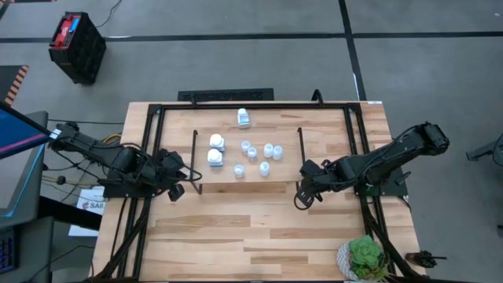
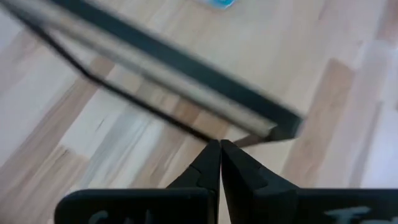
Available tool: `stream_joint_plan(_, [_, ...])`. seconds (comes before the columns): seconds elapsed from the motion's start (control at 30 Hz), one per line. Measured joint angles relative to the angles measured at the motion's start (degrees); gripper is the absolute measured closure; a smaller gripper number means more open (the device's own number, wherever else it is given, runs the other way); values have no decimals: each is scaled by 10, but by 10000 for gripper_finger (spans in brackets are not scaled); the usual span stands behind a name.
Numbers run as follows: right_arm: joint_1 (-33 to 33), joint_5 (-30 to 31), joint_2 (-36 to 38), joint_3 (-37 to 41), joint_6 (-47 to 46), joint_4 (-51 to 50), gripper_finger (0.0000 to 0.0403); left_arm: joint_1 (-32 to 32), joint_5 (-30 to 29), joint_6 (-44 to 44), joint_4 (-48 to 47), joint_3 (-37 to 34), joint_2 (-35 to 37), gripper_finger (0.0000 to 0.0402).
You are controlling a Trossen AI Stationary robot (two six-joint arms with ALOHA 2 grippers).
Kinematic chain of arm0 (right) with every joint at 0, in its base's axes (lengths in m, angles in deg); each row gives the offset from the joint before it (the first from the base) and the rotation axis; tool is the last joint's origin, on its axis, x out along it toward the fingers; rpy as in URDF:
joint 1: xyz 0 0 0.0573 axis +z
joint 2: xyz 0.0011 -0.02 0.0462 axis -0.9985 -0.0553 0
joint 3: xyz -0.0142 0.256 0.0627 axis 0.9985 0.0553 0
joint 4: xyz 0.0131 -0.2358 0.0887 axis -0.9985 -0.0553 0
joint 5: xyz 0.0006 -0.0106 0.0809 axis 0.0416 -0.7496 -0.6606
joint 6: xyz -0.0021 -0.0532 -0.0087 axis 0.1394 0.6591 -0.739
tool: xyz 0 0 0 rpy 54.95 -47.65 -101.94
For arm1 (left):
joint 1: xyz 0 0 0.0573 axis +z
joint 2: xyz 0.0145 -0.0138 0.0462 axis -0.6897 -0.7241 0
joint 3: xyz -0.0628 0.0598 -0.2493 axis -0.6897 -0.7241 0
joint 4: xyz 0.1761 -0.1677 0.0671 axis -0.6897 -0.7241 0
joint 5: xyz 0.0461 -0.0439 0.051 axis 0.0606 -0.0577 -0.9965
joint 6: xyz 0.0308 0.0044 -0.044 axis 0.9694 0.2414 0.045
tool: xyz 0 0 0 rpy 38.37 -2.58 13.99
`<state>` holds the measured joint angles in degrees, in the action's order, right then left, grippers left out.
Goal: Pick and place medicine bottles onto shelf by color
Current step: Move the shelf slightly to the center of the table, then put the white blue pill bottle on the shelf
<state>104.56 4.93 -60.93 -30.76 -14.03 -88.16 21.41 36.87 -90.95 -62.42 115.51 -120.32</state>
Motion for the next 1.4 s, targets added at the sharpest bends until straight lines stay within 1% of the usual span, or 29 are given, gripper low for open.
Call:
stream_joint_plan(0.17, [0, 0, 0, 0, -4, -9, 398, 0, -7, -31, -66, 0, 0, 402])
stream_joint_plan(0.43, [-2, 16, 2, 0, -69, -109, 396, 0, -16, -22, -129, 0, 1, 402])
stream_joint_plan(0.53, [-2, 29, 11, -13, -74, -155, 396, 2, -46, -12, -164, 18, 7, 402])
stream_joint_plan(0.63, [-2, 66, 27, -47, -74, -215, 395, 17, -92, -8, -209, 59, 21, 402])
stream_joint_plan(0.7, [-3, 99, 40, -75, -74, -258, 395, 34, -126, 0, -222, 95, 33, 402])
stream_joint_plan(0.77, [-3, 139, 55, -106, -74, -300, 395, 57, -164, 25, -223, 131, 47, 402])
stream_joint_plan(0.87, [-14, 208, 79, -148, -66, -350, 395, 105, -233, 103, -196, 186, 54, 402])
stream_joint_plan(0.93, [-33, 244, 95, -171, -39, -359, 395, 144, -277, 176, -151, 215, 54, 402])
stream_joint_plan(1.0, [-66, 264, 107, -191, 14, -352, 395, 188, -285, 269, -86, 238, 47, 402])
stream_joint_plan(1.03, [-86, 268, 112, -200, 46, -347, 395, 212, -278, 322, -47, 247, 43, 402])
stream_joint_plan(1.1, [-134, 272, 116, -214, 116, -327, 395, 266, -240, 421, 38, 263, 29, 402])
stream_joint_plan(1.17, [-189, 271, 118, -224, 199, -288, 395, 324, -177, 501, 107, 275, 9, 402])
stream_joint_plan(1.23, [-244, 264, 117, -230, 290, -230, 395, 386, -114, 557, 156, 289, -21, 402])
stream_joint_plan(1.3, [-305, 233, 114, -231, 391, -156, 395, 450, -47, 599, 194, 298, -58, 402])
stream_joint_plan(1.4, [-391, 155, 100, -231, 523, -44, 395, 543, 56, 647, 219, 316, -129, 402])
